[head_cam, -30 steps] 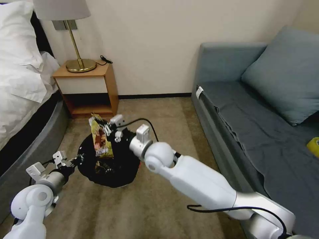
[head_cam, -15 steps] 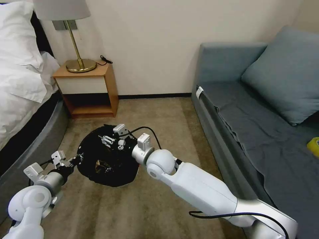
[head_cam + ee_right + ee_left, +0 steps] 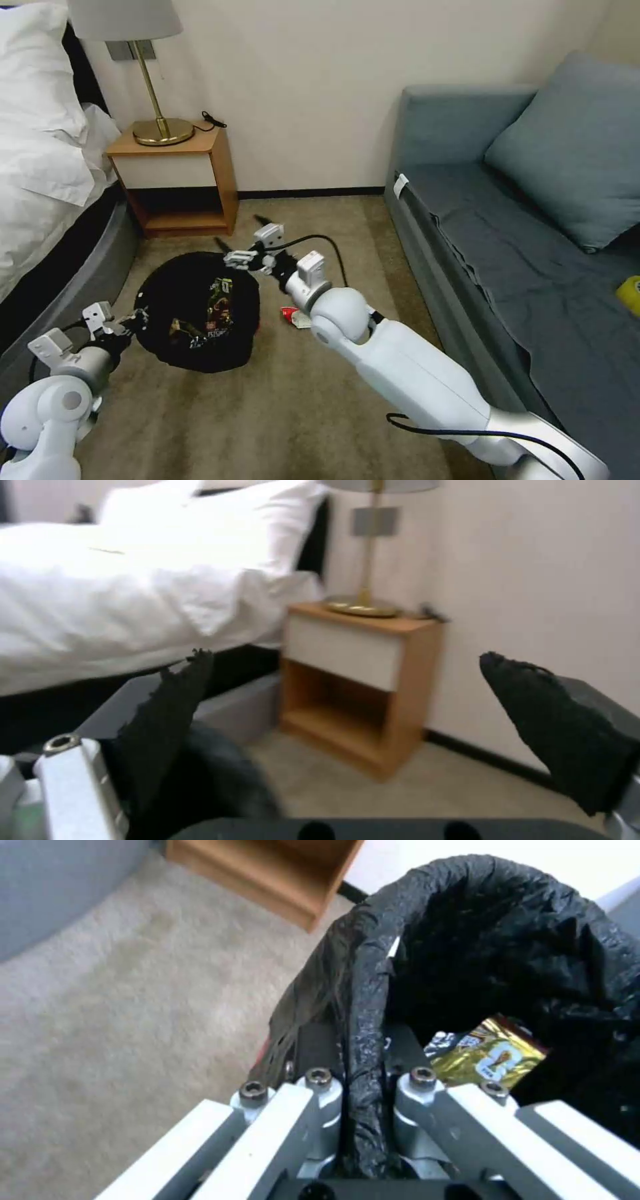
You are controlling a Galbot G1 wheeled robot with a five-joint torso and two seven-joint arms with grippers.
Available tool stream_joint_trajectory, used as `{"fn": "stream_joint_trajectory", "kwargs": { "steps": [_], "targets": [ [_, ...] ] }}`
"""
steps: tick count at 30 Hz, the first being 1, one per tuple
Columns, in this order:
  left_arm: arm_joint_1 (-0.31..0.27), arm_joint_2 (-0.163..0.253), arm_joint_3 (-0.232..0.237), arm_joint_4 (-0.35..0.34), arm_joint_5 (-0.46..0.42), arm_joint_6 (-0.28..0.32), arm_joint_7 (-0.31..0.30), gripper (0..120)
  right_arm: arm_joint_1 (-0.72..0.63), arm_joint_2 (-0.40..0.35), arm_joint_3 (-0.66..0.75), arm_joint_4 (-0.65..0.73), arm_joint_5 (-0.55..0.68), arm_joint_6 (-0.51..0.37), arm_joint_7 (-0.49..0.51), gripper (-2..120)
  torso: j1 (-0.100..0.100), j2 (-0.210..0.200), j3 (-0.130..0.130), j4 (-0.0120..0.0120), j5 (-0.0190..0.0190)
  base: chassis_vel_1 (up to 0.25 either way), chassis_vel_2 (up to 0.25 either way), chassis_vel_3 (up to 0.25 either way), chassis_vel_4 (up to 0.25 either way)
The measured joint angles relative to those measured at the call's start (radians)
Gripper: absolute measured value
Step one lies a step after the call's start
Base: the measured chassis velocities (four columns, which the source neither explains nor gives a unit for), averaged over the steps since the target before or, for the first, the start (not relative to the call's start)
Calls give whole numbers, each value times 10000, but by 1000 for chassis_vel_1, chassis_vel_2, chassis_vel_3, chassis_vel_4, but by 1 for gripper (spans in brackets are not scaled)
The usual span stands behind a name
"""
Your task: Pick up the trash bin, then pick up the garbage on the floor and place it into the trash bin.
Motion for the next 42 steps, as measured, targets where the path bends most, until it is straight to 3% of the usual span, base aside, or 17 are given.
{"fn": "stream_joint_trajectory", "kwargs": {
  "steps": [7, 15, 30, 42],
  "targets": [
    [478, -273, -492, -446, 98, -110, 54, 4, -1677, -247, 1274, 735, -2400, -275, 610, 100, 0, 0, 0, 2, 0, 0, 0, 0, 0],
    [520, -232, -609, -633, 74, -128, 76, 4, -3525, 122, 2523, 1129, -3775, -455, 825, 100, 0, 0, -1, -2, -1, 0, 0, 0, 0],
    [312, -180, -791, -465, 109, -157, 178, 4, -5037, 257, 3839, 1713, -4580, -582, 751, 100, 0, -1, 0, 0, 0, 0, 0, 0, 0],
    [257, -111, -880, -416, 56, -156, 186, 4, -5065, 270, 3916, 1720, -4444, -587, 624, 100, 0, -1, 0, 0, -1, 0, 0, 0, 0]
  ]
}}
